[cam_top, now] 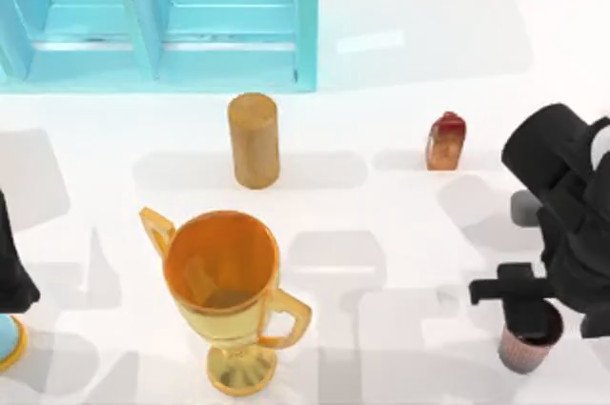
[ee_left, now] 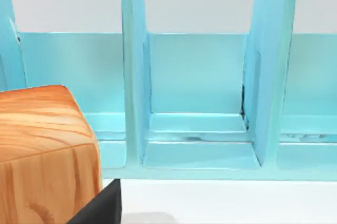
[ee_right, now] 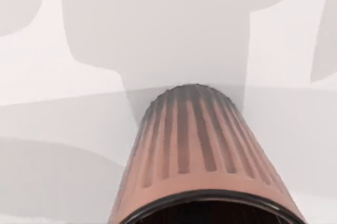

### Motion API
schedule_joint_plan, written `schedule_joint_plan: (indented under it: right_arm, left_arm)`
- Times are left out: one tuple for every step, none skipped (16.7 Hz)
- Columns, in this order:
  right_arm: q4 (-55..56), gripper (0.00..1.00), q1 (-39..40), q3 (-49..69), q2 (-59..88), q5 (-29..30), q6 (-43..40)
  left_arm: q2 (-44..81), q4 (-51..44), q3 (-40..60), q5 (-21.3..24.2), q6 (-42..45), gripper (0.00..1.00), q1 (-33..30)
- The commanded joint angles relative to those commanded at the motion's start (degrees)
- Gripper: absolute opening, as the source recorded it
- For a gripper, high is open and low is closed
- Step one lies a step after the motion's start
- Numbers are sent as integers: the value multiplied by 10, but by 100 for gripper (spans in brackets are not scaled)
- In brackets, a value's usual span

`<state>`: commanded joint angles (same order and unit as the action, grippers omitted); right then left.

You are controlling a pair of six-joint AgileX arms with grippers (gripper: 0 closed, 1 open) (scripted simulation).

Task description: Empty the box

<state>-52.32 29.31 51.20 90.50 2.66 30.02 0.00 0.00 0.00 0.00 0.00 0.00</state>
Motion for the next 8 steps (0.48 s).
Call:
schedule_joint_plan:
  right_arm:
    - [0, 90, 0, 0, 0, 0, 0]
    - [0, 98, 0, 0, 0, 0, 0]
    - [0, 100, 0, 0, 0, 0, 0]
    - [0, 100, 0, 0, 0, 0, 0]
    - [0, 100, 0, 0, 0, 0, 0]
    - [0, 100, 0, 0, 0, 0, 0]
    - [0, 100, 0, 0, 0, 0, 0]
    - [0, 100, 0, 0, 0, 0, 0]
  left_arm:
    - [0, 0, 0, 0, 0, 100, 0]
    - [0, 0, 0, 0, 0, 100, 0]
    - [0, 0, 0, 0, 0, 100, 0]
    - [0, 0, 0, 0, 0, 100, 0]
    - [0, 0, 0, 0, 0, 100, 0]
    - [0, 0, 0, 0, 0, 100, 0]
    - [0, 0, 0, 0, 0, 100, 0]
    - [0, 0, 0, 0, 0, 100, 0]
